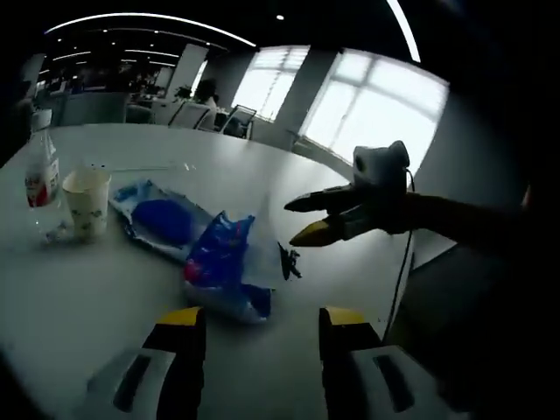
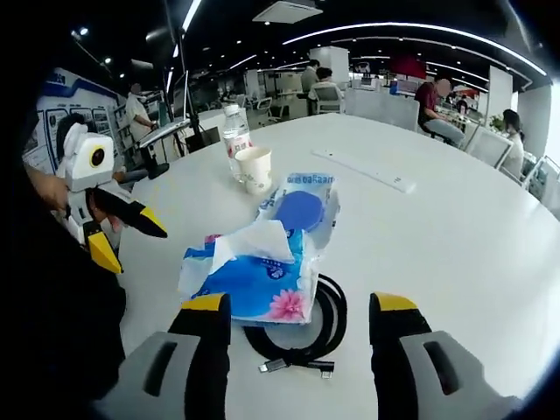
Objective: Arrange the tabletop items into an orderly group along one side of the table until the central work area is clear of visible clutter.
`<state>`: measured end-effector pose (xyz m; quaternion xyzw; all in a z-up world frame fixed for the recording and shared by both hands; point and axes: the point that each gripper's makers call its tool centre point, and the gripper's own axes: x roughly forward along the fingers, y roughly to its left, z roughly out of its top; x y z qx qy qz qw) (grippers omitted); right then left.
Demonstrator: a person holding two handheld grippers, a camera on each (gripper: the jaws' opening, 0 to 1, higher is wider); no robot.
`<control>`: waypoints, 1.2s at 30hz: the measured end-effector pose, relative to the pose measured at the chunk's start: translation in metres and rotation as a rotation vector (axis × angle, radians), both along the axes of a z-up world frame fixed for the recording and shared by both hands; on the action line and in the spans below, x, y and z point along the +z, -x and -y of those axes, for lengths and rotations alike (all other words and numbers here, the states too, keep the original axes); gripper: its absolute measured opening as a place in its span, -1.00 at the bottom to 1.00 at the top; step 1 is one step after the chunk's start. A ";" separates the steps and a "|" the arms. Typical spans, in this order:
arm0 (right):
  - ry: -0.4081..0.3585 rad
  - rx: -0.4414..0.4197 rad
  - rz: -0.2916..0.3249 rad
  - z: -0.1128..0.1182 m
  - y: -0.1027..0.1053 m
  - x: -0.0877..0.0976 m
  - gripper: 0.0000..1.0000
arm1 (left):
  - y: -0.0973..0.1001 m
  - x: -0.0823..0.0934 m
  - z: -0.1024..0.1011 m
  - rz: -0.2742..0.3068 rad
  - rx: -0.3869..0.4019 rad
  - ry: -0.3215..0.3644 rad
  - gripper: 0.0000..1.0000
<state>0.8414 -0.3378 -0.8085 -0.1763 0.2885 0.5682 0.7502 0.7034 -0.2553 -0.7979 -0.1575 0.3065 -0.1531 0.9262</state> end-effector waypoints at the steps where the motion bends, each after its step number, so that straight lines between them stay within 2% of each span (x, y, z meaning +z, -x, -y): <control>1: 0.001 0.005 -0.004 -0.001 -0.001 -0.003 0.15 | -0.001 0.001 0.002 -0.005 0.000 0.006 -0.03; 5: 0.013 0.024 -0.018 -0.004 0.001 -0.010 0.05 | -0.011 -0.008 0.007 -0.043 0.010 0.013 -0.17; 10: 0.003 0.038 -0.021 -0.008 -0.001 -0.015 -0.07 | -0.013 -0.021 0.012 -0.088 0.026 0.034 -0.39; 17: -0.014 0.037 -0.041 -0.014 -0.008 -0.020 -0.21 | -0.017 -0.028 0.015 -0.137 0.072 0.040 -0.40; 21: -0.019 0.040 -0.060 -0.017 -0.010 -0.027 -0.31 | -0.020 -0.036 0.010 -0.152 0.096 0.011 -0.42; 24: -0.021 0.035 -0.068 -0.020 -0.008 -0.030 -0.43 | -0.021 -0.046 0.002 -0.187 0.136 0.000 -0.51; 29: -0.014 0.030 -0.081 -0.021 -0.005 -0.036 -0.70 | -0.026 -0.051 0.001 -0.207 0.167 0.034 -0.68; 31: -0.013 0.007 -0.086 -0.019 -0.007 -0.040 -0.91 | -0.026 -0.051 0.002 -0.210 0.170 0.034 -0.78; 34: -0.019 -0.004 -0.105 -0.018 -0.006 -0.041 -0.92 | -0.024 -0.050 0.002 -0.216 0.181 0.036 -0.95; 36: -0.020 -0.001 -0.110 -0.017 -0.004 -0.041 -0.93 | -0.021 -0.049 0.001 -0.222 0.177 0.031 -0.98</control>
